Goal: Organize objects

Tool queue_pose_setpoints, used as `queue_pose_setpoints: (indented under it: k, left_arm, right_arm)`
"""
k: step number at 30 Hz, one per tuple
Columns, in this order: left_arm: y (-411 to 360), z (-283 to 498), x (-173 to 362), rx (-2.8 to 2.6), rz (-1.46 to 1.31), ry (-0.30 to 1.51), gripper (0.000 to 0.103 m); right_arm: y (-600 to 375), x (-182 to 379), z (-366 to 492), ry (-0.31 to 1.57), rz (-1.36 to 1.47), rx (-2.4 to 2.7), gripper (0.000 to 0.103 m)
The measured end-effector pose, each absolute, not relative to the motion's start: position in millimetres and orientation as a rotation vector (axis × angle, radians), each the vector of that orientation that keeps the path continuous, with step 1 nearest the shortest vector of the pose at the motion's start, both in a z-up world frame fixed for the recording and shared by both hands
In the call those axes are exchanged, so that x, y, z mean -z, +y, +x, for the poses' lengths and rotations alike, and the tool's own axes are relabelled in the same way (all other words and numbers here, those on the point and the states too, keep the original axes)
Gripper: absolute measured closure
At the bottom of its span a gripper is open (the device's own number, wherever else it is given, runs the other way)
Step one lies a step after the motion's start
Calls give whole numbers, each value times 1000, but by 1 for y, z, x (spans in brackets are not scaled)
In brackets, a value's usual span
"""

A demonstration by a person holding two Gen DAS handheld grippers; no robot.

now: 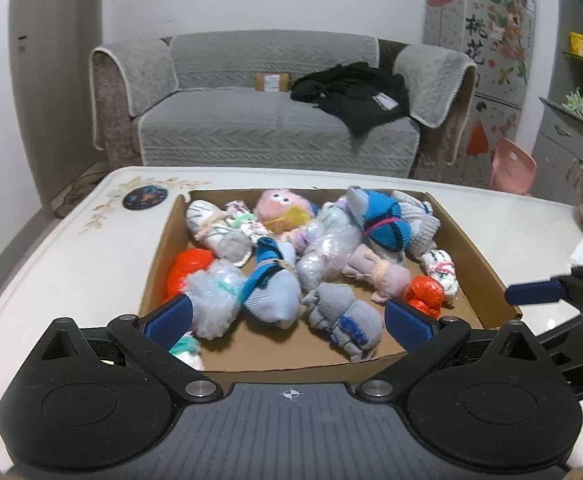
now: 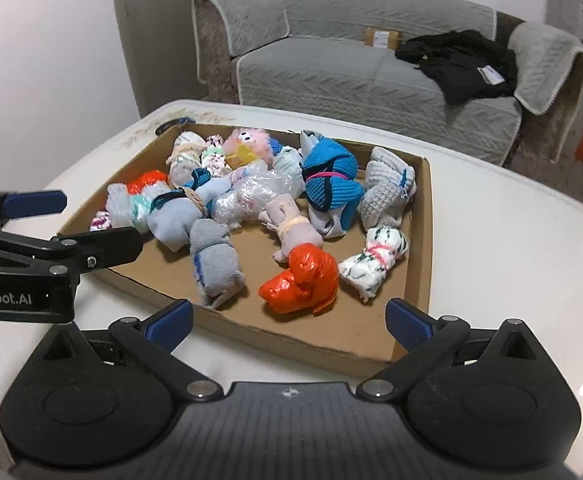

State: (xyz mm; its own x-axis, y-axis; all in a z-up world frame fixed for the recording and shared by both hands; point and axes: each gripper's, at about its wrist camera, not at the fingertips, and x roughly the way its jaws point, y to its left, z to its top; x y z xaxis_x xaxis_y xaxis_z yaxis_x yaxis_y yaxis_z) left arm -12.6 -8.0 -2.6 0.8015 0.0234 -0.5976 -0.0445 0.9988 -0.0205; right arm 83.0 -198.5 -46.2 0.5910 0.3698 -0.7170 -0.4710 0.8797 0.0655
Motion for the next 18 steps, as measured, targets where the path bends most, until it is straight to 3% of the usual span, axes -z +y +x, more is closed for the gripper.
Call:
queue_pose_setpoints:
  k: [18]
  left_arm:
    - [12, -42, -9, -97, -27, 605, 0]
  right_arm:
    - [-188, 43, 57, 732, -116, -488, 1]
